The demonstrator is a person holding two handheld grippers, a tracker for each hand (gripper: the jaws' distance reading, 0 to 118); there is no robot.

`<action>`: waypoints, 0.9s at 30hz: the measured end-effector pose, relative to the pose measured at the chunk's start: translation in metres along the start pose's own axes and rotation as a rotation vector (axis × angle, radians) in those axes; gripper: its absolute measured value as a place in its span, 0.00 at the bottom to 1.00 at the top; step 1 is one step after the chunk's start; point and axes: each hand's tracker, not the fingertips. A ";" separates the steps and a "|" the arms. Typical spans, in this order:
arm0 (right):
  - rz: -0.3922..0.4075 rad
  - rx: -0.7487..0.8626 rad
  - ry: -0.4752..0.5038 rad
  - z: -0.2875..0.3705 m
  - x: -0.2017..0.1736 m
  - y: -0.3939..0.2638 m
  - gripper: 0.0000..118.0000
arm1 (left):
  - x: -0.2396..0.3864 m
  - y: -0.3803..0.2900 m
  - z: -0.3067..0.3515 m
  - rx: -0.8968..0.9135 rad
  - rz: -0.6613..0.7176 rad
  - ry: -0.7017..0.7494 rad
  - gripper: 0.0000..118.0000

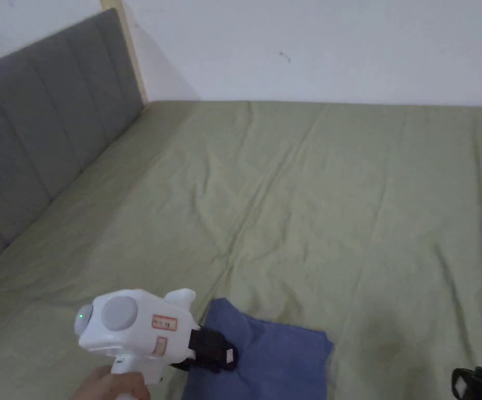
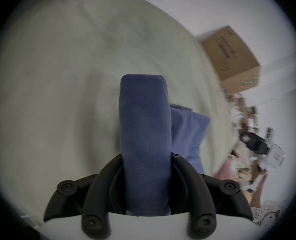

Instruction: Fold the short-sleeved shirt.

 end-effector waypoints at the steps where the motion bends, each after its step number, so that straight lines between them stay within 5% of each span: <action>1: -0.001 0.004 -0.003 0.001 0.000 0.001 0.02 | -0.013 0.006 0.016 0.014 0.010 0.070 0.27; 11: 0.000 -0.065 -0.062 -0.023 0.001 -0.004 0.02 | -0.157 0.080 0.068 -0.105 -0.150 0.925 0.28; 14: 0.012 -0.083 -0.065 -0.028 -0.002 -0.005 0.02 | -0.154 0.072 0.074 -0.064 -0.121 0.946 0.52; 17: 0.019 -0.089 -0.068 -0.032 0.002 -0.004 0.02 | -0.148 0.069 0.080 -0.027 -0.103 1.026 0.53; 22: 0.017 -0.086 -0.062 -0.034 0.005 -0.002 0.02 | -0.137 0.067 0.099 0.017 -0.034 0.901 0.54; 24: 0.010 -0.085 -0.053 -0.031 0.007 -0.004 0.02 | -0.115 0.060 0.108 0.058 -0.018 0.828 0.40; 26: 0.007 -0.082 -0.044 -0.027 0.010 -0.007 0.02 | -0.092 0.052 0.115 0.106 -0.036 0.694 0.00; 27: 0.006 -0.080 -0.042 -0.024 0.012 -0.009 0.02 | -0.075 0.048 0.119 0.150 -0.049 0.675 0.00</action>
